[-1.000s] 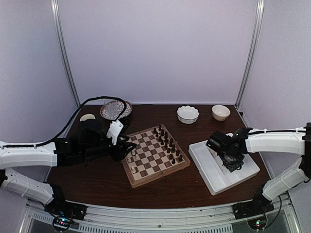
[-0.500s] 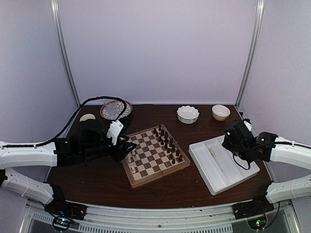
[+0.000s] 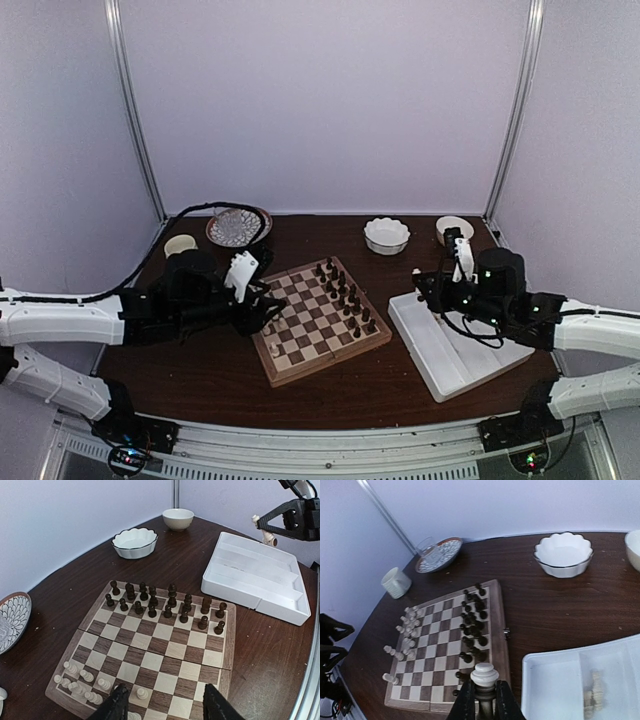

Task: Set up the chess pieces on the board
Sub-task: Pass from the right arm to the left

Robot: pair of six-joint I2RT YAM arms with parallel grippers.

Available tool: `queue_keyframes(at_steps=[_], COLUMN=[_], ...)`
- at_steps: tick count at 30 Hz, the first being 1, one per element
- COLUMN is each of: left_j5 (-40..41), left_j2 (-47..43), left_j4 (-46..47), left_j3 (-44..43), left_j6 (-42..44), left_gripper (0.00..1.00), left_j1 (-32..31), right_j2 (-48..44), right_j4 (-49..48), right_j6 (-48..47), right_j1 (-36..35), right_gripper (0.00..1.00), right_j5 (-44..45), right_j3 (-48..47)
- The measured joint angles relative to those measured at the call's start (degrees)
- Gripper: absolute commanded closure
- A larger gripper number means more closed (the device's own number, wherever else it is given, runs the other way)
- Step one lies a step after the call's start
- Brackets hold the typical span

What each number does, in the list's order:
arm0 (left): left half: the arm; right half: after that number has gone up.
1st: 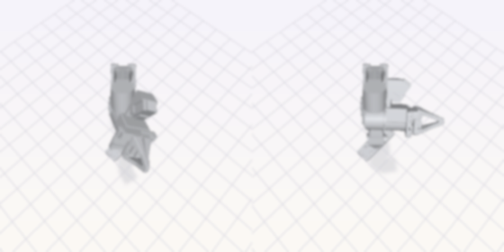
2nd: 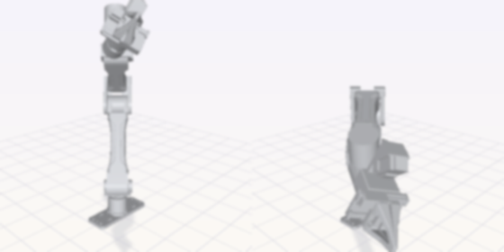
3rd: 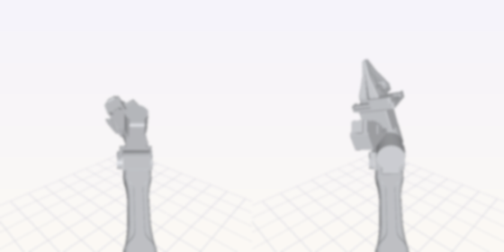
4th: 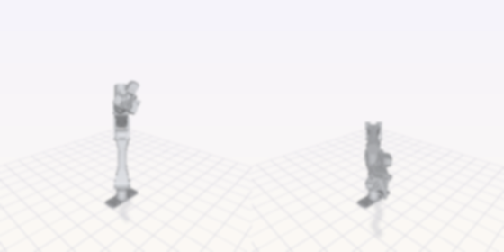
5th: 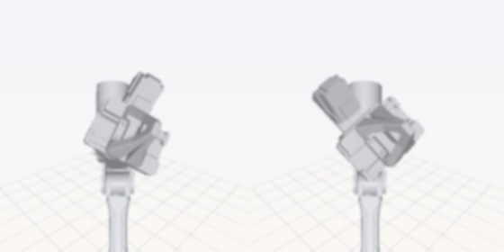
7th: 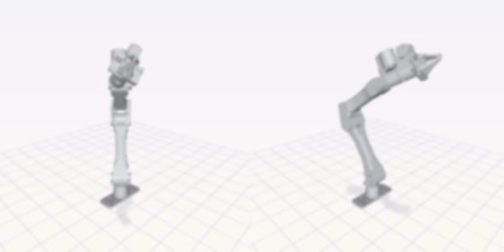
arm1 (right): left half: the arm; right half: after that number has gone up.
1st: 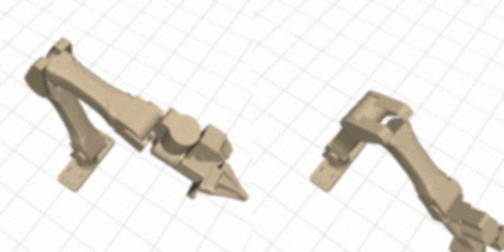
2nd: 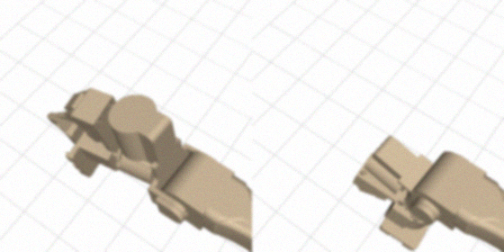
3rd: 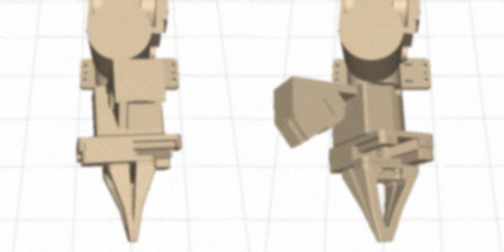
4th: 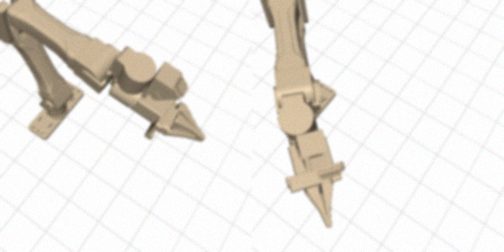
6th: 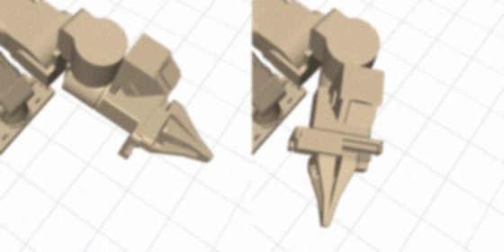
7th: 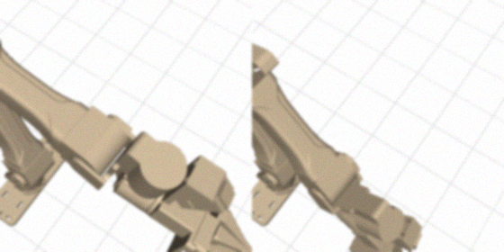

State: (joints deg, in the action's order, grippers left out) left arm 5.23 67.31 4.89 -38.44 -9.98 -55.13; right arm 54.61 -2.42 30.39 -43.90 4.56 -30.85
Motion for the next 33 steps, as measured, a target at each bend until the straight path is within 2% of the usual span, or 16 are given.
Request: queue_keyframes(at_steps=[4, 13, 18, 26, 33], left_j5=[-1.1, -17.2, -23.5, -26.1, -26.4], left_j2=[0.9, 0.4, -2.0, -3.1, -3.1], left_j4=[1.9, 12.4, 24.6, 43.1, 51.8], left_j3=[1.0, 6.0, 13.6, 22.2, 25.0], left_j6=[0.0, 3.3, 6.4, 14.7, 21.3], left_gripper=[0.43, 0.41, 0.38, 0.38, 0.38], left_j1=[0.0, 0.1, 0.0, -1.4, -3.2], right_j2=[4.9, 11.9, 12.9, 18.1, 25.6], right_j4=[-8.3, -18.3, -19.3, -23.6, -25.7], right_j6=[-2.1, -0.5, -0.5, 2.0, 3.8], right_j1=[-2.7, -8.6, -15.0, -19.9, -22.7], right_gripper=[1.00, 1.00, 1.00, 1.00, 1.00], right_j5=[-9.2, -24.3, -27.4, -30.6, -30.7], right_j3=[-0.1, -4.3, -10.1, -15.2, -18.1])
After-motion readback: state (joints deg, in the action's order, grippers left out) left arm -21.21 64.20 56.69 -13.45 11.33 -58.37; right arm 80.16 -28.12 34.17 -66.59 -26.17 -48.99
